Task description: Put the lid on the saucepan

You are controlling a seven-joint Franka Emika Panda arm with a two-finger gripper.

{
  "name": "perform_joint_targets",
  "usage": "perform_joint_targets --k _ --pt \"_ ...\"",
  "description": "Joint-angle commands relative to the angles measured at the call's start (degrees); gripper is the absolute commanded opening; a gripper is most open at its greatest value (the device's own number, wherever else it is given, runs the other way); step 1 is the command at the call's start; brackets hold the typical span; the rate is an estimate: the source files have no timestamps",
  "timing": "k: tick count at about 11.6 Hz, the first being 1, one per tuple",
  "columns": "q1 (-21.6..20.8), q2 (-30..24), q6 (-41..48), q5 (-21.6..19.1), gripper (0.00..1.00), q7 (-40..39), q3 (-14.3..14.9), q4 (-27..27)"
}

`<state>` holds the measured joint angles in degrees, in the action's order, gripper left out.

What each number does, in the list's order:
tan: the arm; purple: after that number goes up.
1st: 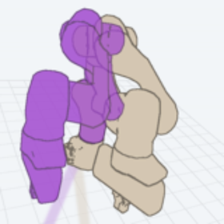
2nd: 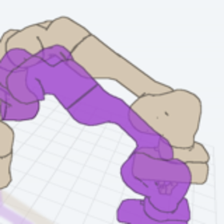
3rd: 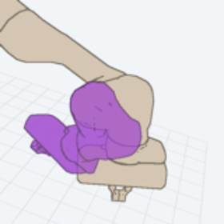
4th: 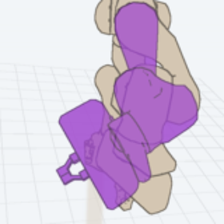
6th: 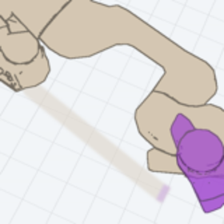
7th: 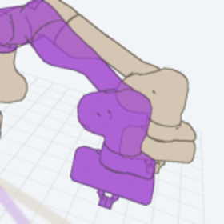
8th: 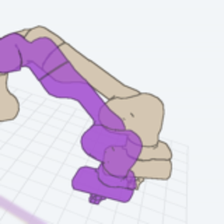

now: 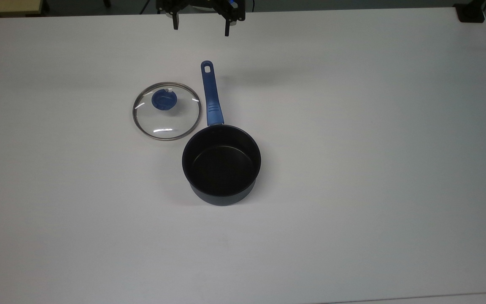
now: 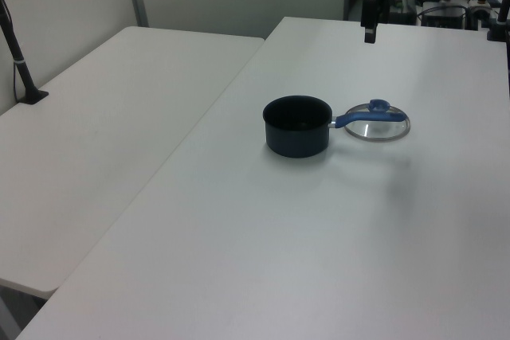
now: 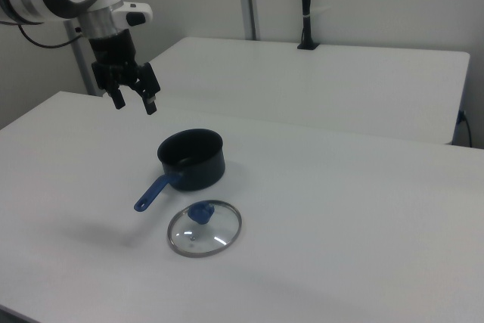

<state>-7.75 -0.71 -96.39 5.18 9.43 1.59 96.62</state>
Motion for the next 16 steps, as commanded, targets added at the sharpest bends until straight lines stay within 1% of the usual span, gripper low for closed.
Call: perform_joint_targets --k 1,7,8,9,10,13,14,15,16 --pt "-0.5 -0.5 1.5 -0.1 1.00 -1.0 0.2 0.1" --pt "-0.2 -0.5 1.5 -0.1 1.00 -1.7 0.3 0.1" --pt "0.0 -0.5 1.6 -0.1 1.00 -5.0 0.4 0.1" --pt "0.5 -0.2 1.6 -0.1 1.00 -10.3 0.7 0.3" --pt "2.0 0.2 1.4 -0.1 1.00 -15.8 0.7 0.7" --pt "6.2 0.7 0.3 0.1 1.00 -42.0 0.7 4.8" --pt "6.9 0.8 -1.8 0.1 1.00 -47.9 0.7 6.9" --pt "7.0 0.8 -5.5 1.0 1.00 -52.1 0.7 10.4" --pt "7.0 0.9 -11.2 2.2 1.00 -58.2 0.6 15.0"
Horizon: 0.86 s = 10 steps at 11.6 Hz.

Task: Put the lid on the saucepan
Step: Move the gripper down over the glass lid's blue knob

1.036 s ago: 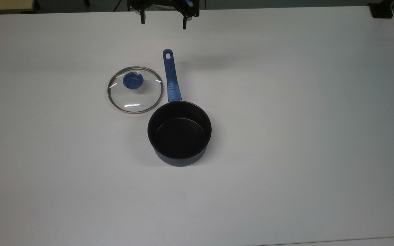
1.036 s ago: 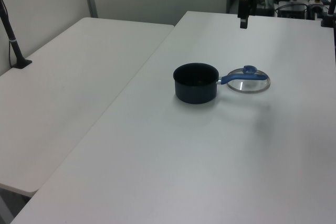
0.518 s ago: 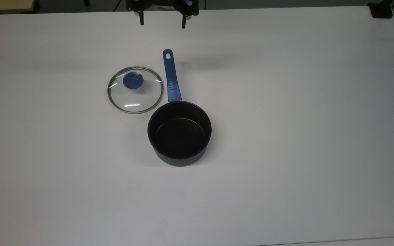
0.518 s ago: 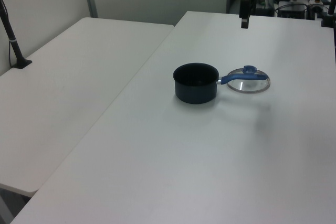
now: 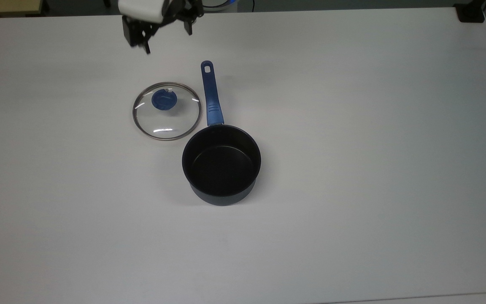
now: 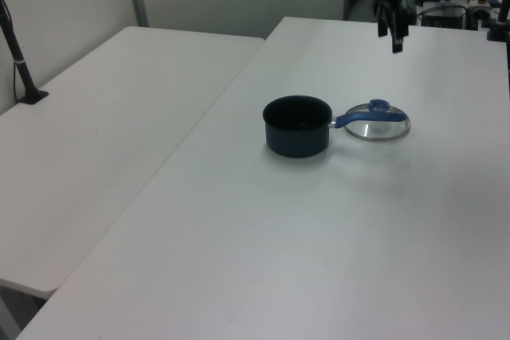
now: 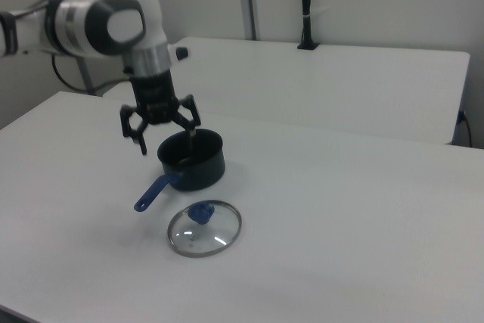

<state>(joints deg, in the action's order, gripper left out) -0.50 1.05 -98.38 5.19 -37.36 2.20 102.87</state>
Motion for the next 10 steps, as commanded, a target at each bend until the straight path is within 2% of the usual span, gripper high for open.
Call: perform_joint_targets --k 1,3,6,10 --pt "0.1 -0.6 -15.0 3.4 1.00 -17.6 0.1 12.8" --pt "3.2 2.5 -20.6 3.4 1.00 -28.0 0.0 14.8" --pt "4.1 6.1 -25.4 3.5 1.00 -33.4 0.0 14.8" --pt "3.9 9.0 -27.5 3.7 0.91 -34.4 -0.1 14.6"
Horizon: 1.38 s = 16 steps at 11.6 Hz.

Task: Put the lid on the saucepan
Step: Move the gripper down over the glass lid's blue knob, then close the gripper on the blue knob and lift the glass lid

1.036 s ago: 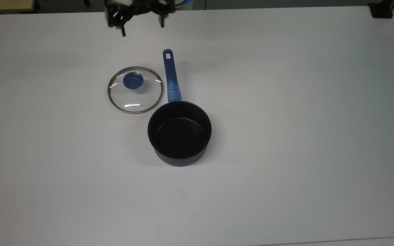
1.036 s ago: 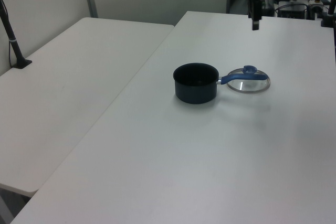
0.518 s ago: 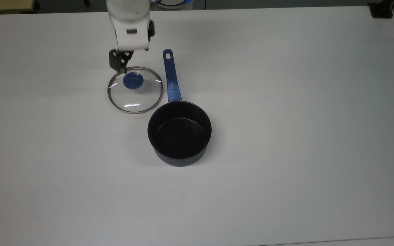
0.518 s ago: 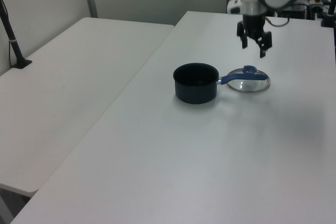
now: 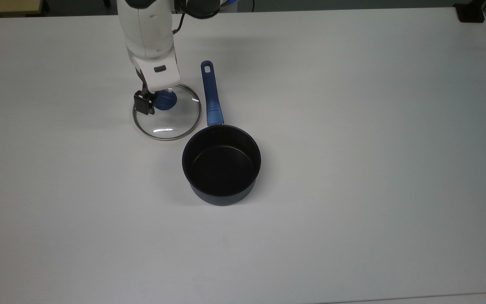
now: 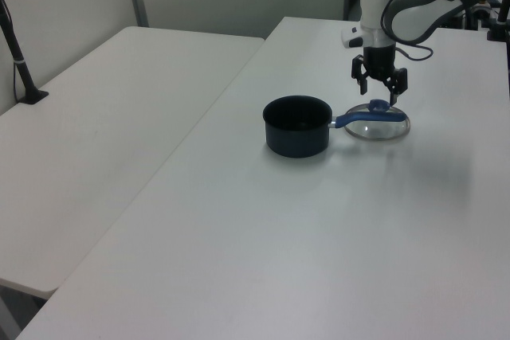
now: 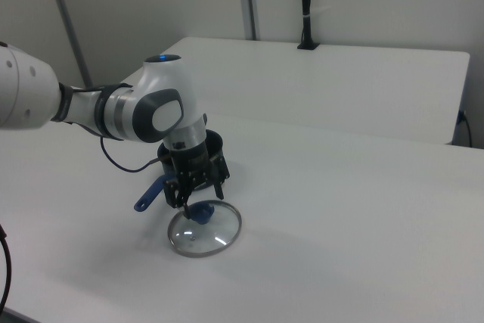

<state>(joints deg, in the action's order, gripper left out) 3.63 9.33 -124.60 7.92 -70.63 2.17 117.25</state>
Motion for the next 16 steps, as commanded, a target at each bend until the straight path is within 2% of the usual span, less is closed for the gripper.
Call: perform_joint_targets --k 1,3,5,11,14,16 --pt "-0.2 0.9 -1.3 1.4 0.91 -1.1 -0.1 0.3" --pt "-0.2 1.0 -1.3 2.0 0.84 -1.2 -0.1 0.3" --pt "-0.1 1.0 -1.3 2.0 0.67 -2.7 -0.1 0.3" --pt "-0.2 1.4 -1.3 2.0 0.69 -2.2 -0.1 0.3" --pt "0.0 1.6 -1.1 1.9 0.52 -2.2 -0.2 -0.2" --pt "-0.1 1.7 -1.1 1.8 0.49 -2.2 -0.2 -0.2"
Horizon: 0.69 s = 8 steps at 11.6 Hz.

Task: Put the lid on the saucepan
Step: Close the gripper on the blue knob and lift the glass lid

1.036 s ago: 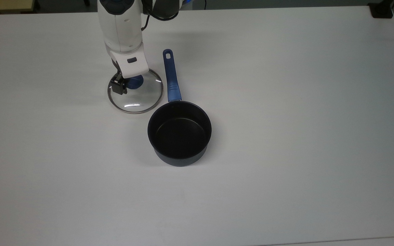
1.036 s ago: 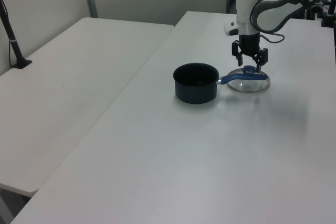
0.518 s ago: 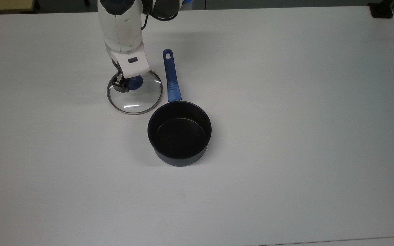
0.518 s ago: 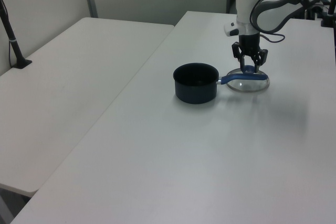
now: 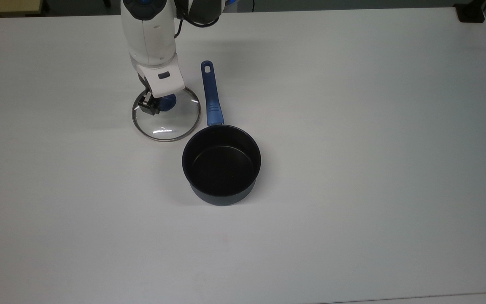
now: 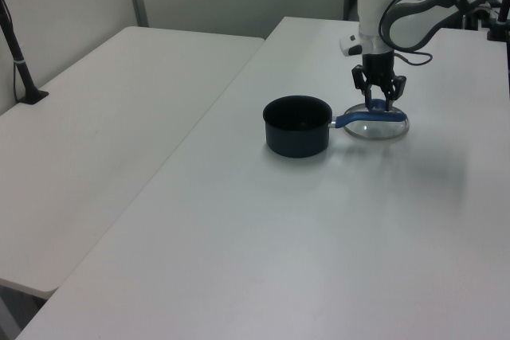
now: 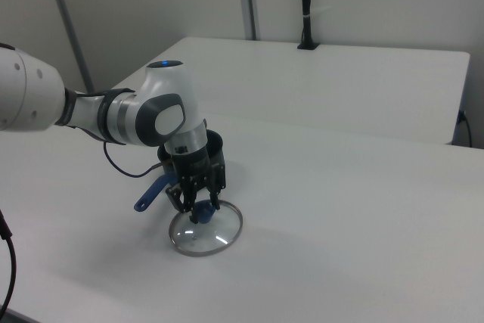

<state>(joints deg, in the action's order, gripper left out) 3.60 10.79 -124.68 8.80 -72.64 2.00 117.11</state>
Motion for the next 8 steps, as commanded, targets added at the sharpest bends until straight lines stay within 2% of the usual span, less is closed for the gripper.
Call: perform_joint_targets --k 1,3,5,6,8 --pt "0.0 0.0 -0.6 0.9 0.48 -0.2 -0.1 -0.1" --pt "2.3 -0.9 2.7 0.3 0.48 -0.1 -0.1 -2.6" --pt "4.7 -0.3 9.1 -0.1 0.46 1.0 -0.1 -9.1" --pt "5.5 -0.2 10.8 -1.1 0.46 2.8 0.0 -11.4" --pt "6.2 0.6 13.8 -5.9 0.46 10.6 0.3 -16.3"
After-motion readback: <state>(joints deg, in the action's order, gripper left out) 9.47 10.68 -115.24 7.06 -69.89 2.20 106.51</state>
